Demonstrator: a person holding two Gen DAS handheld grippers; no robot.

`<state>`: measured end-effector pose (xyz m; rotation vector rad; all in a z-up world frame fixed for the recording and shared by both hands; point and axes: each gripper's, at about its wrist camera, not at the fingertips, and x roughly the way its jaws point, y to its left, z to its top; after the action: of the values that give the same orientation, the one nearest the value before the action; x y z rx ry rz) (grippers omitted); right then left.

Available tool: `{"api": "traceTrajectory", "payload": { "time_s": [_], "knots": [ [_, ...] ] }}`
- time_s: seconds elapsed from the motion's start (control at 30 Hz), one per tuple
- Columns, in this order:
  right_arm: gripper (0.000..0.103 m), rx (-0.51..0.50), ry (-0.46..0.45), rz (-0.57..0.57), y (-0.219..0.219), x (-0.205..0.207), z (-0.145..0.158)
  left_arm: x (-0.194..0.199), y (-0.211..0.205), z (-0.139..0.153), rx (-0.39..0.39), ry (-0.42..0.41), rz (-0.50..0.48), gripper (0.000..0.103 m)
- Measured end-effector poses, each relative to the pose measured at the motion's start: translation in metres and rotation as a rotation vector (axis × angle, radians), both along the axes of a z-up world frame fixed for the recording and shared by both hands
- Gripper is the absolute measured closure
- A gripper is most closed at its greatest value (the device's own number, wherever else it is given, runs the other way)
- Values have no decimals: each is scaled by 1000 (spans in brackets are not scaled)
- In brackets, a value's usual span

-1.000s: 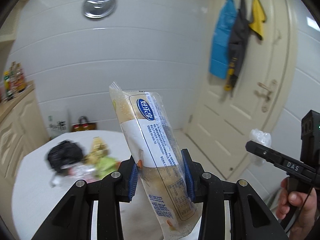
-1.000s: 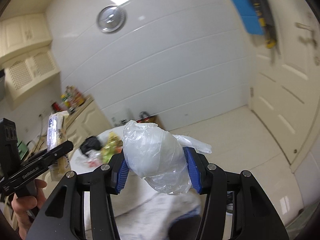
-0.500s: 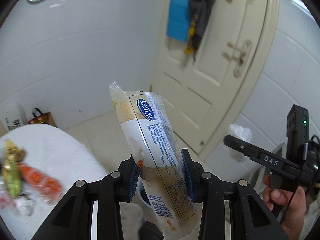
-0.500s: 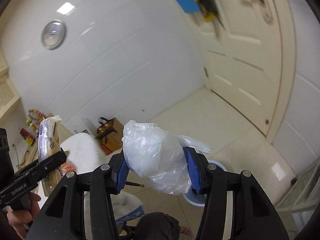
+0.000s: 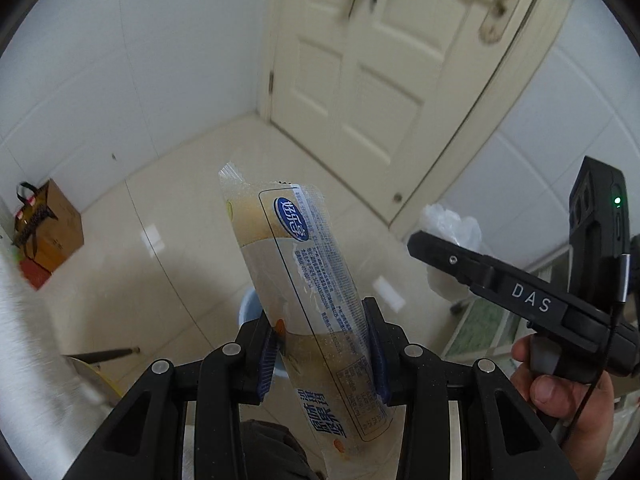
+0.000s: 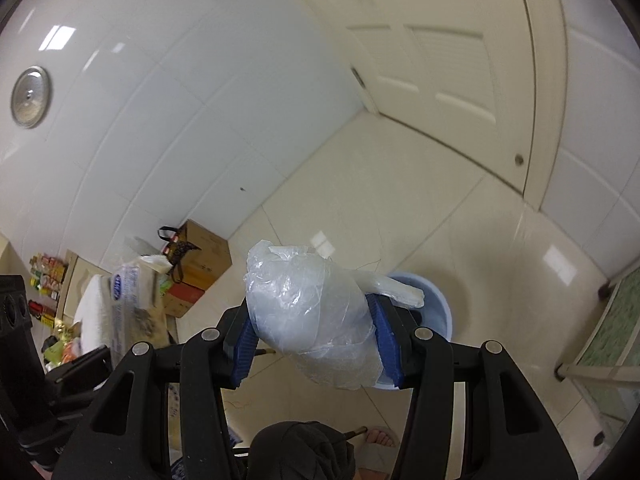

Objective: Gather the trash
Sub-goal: 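Open both tools over the blue bin to drop the items, then return both open tools to the table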

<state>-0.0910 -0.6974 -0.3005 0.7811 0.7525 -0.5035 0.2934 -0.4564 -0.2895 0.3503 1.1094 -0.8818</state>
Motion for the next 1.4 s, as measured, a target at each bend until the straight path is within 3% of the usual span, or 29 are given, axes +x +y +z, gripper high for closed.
{"api": "traceTrajectory", "payload": {
  "time_s": [0.27, 0.4, 0.5, 0.57, 0.7, 0.77, 0.87, 1.13, 1.4],
  "knots": [
    [51, 105, 36, -27, -23, 12, -45, 33, -42, -42, 108, 60, -24, 68],
    [49, 146, 50, -40, -35, 16, -65, 47, -83, -62, 162, 70, -29, 65],
    [45, 173, 71, -58, -39, 17, -78, 54, -100, -78, 206, 51, -33, 50],
    [44, 186, 81, -64, -42, 16, -85, 56, -109, -79, 213, 31, -13, 32],
    [15, 209, 76, -95, -44, 14, -89, 59, -105, -75, 218, 8, 28, 16],
    [13, 211, 84, -105, -43, 12, -89, 59, -106, -73, 222, -10, 40, 15],
    [0, 204, 103, -118, -40, 10, -89, 48, -111, -69, 222, -44, 60, 10],
    [0, 196, 104, -137, -30, -2, -78, 20, -91, -47, 185, -76, 83, 8],
    [0, 130, 94, -129, -9, -11, -43, -5, -52, -5, 103, -95, 86, 8]
  ]
}}
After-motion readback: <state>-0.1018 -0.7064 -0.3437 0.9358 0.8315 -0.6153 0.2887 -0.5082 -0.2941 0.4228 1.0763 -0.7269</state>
